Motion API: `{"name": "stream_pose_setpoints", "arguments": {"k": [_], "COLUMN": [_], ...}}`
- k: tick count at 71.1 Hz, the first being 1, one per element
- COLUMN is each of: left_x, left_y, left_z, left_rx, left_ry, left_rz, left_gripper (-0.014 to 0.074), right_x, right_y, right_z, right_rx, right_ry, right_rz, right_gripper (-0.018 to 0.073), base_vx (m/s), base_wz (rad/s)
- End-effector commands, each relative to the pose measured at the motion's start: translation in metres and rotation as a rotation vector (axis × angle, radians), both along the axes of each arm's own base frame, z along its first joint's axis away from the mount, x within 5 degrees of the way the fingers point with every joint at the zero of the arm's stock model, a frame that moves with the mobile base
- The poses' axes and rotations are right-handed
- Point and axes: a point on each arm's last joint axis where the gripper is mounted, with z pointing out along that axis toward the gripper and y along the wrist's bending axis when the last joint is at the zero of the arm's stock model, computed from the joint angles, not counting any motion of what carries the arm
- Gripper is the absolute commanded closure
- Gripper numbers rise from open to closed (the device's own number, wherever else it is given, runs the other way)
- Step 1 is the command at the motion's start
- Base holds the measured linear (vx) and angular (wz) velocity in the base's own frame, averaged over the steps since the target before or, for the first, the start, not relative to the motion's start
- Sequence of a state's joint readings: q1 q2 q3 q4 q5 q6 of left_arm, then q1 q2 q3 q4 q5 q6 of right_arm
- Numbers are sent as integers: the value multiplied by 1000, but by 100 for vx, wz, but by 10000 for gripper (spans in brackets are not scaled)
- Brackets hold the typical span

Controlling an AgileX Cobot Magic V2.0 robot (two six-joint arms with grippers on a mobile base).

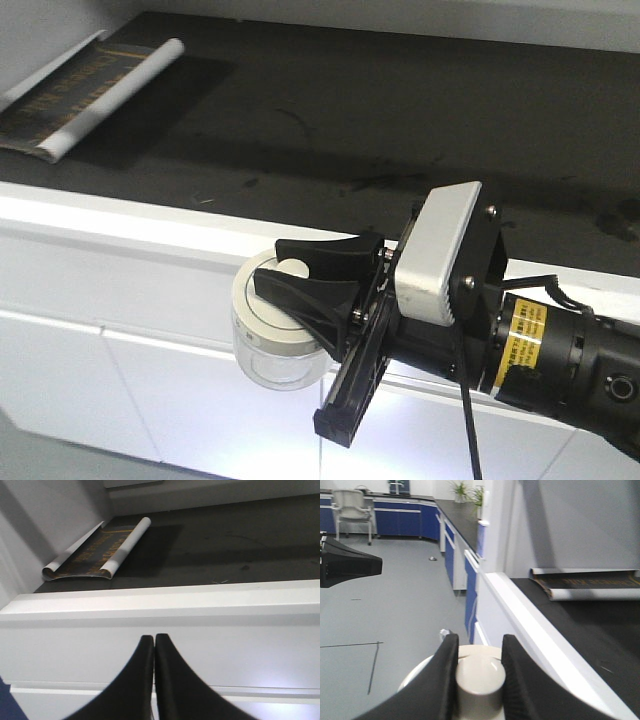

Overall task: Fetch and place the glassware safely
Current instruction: 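Hold the jar in the right gripper while the base turns away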

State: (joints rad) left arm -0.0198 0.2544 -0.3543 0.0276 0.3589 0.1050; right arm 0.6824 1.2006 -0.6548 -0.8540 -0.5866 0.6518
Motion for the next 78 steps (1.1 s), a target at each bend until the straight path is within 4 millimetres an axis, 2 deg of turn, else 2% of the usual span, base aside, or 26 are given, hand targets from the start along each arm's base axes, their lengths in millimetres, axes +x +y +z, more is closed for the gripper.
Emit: {"name": "stream_pose_setpoints", "arguments": {"k": [1,34,78], "left_x": [1,1,1], "left_y": [-1,-1,-1], "left_z": [14,14,14], "left_rx": [-7,-7,-7], "left_ry": [-85,-85,-85], "left_rz": [-8,-8,-8], "left_gripper": [603,603,603], "right_x": [-5,-5,-5], "right_y": [0,0,0], "right_z": [23,23,23], "right_rx": [109,109,109], "right_ry": [-53,-53,-53], "right_rz": [38,38,38], "right_gripper": [563,563,563], "base_vx": [-7,-8,-10], "base_wz": [39,49,71]}}
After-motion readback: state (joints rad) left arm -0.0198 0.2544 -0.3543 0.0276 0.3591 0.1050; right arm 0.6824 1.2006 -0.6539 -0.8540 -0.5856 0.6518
